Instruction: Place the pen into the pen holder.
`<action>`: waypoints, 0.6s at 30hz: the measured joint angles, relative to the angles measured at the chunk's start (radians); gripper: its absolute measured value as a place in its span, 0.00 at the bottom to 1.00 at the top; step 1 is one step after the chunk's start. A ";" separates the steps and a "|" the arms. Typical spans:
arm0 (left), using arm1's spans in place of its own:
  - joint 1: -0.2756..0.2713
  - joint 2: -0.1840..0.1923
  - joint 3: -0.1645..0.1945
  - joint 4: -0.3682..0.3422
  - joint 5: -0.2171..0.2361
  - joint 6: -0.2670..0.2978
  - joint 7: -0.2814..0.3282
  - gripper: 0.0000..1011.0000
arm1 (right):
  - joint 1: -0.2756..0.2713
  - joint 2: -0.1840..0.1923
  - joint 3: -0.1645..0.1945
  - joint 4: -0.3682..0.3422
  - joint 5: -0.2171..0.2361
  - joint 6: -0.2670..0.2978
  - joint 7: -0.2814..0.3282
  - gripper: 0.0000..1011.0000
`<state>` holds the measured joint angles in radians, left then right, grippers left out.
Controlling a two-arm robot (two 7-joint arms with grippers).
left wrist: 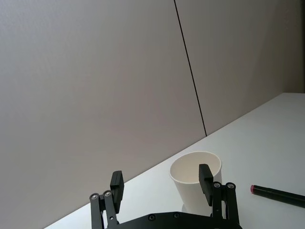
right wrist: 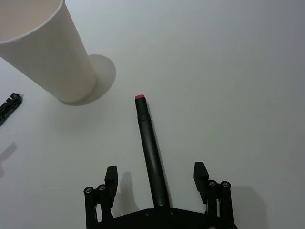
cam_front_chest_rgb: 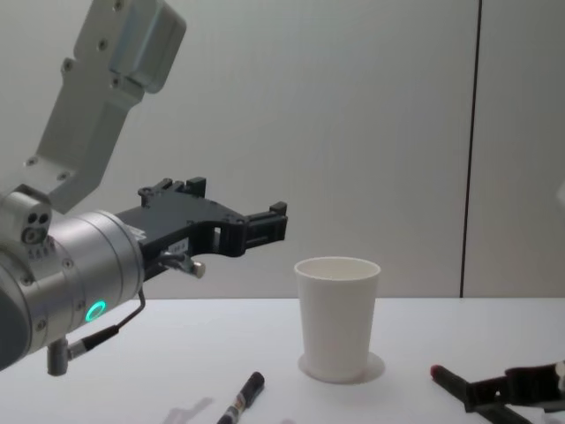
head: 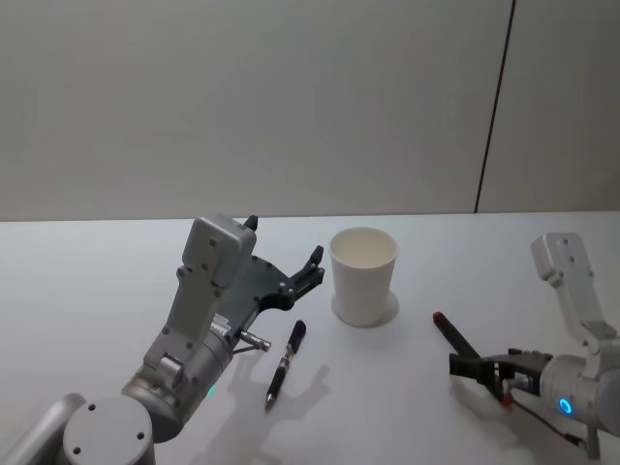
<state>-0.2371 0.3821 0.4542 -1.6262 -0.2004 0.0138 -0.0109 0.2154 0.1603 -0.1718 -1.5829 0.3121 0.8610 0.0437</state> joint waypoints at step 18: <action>0.000 0.000 0.000 0.000 0.000 0.000 0.000 0.99 | 0.053 -0.005 0.006 0.059 -0.033 -0.016 0.038 0.99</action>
<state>-0.2371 0.3821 0.4542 -1.6262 -0.2004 0.0138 -0.0109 0.2679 0.1551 -0.1654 -1.5244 0.2793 0.8447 0.0819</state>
